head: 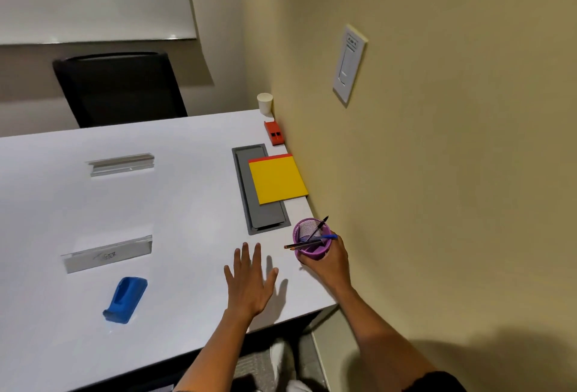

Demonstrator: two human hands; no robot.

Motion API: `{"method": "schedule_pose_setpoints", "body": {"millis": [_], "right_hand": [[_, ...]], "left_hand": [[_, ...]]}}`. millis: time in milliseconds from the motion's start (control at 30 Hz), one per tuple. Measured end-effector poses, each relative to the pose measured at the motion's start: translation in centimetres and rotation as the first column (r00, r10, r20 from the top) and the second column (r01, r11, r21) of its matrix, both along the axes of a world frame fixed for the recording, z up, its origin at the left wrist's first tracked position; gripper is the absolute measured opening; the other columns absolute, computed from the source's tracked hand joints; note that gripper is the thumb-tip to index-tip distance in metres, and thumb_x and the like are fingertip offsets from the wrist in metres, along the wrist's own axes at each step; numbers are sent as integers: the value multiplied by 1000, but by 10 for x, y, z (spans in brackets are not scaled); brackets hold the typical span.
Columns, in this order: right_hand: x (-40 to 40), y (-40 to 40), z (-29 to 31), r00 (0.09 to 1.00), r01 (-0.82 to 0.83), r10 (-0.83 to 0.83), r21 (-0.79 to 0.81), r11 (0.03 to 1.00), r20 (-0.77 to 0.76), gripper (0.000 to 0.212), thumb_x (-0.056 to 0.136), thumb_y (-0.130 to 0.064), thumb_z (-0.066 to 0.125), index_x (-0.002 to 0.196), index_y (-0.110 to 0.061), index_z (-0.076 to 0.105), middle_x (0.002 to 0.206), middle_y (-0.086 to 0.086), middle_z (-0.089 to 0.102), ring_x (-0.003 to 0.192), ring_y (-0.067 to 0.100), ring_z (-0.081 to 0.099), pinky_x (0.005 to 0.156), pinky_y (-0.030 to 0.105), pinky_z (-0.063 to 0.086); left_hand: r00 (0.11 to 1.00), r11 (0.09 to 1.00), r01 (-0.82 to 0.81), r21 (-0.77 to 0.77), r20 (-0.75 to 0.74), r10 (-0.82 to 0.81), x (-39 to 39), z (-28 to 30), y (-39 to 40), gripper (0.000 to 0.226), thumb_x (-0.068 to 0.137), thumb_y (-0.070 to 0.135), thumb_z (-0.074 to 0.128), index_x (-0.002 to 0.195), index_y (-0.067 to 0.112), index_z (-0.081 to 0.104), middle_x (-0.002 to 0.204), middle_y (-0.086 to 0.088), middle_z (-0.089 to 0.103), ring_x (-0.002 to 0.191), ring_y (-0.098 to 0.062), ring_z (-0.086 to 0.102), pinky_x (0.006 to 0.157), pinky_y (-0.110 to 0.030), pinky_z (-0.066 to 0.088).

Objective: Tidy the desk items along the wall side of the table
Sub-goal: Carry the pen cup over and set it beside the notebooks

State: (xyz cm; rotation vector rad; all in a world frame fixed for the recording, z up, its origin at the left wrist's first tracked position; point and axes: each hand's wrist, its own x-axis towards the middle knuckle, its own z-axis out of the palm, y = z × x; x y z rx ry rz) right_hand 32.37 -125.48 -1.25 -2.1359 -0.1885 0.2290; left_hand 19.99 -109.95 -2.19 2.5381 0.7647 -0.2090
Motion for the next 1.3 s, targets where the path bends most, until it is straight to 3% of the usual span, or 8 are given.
{"method": "schedule_pose_setpoints", "body": {"millis": [100,267,600,900,1300], "right_hand": [[21,17,-6,1000,18,-18,29,999,-16,92,55,-40,93,135,-18,51,124,-3,60,114,15,59,92,29,56],[55,45,-20,998,44,-40,74,996,-58,88,56,-33,94,131,-17,52,126,2,60,117,20,58,97,39,54],[99,80,-55,990,97,-90,63,993,-108,87,56,-21,95,131,-7,54,127,10,62,119,26,59,101,43,50],[119,100,-66,986,164,-159,105,981,-54,85,56,-10,94,130,2,53,125,15,63,115,30,61,98,43,54],[118,104,-77,964,242,-223,132,961,-148,86,67,-11,88,139,-2,42,138,15,54,127,29,53,106,42,48]], "left_hand": [[1000,1000,-5,-11,-18,5,14,-2,10,72,98,58,25,155,25,-2,163,-4,-12,151,-25,-12,119,-54,2],[998,1000,-21,-6,-55,20,41,-11,31,73,97,59,26,155,25,-2,163,-4,-12,151,-25,-12,119,-54,3],[997,998,-34,-49,-65,30,83,-31,49,73,97,58,28,155,25,-3,163,-3,-12,151,-24,-13,120,-52,2],[997,996,-61,-61,-60,58,98,-40,69,74,97,58,30,155,26,-3,163,-3,-11,151,-23,-12,120,-52,3],[993,991,-107,-86,-65,101,95,-44,78,74,97,57,32,155,26,-3,164,-2,-9,151,-22,-11,120,-51,3]]}}
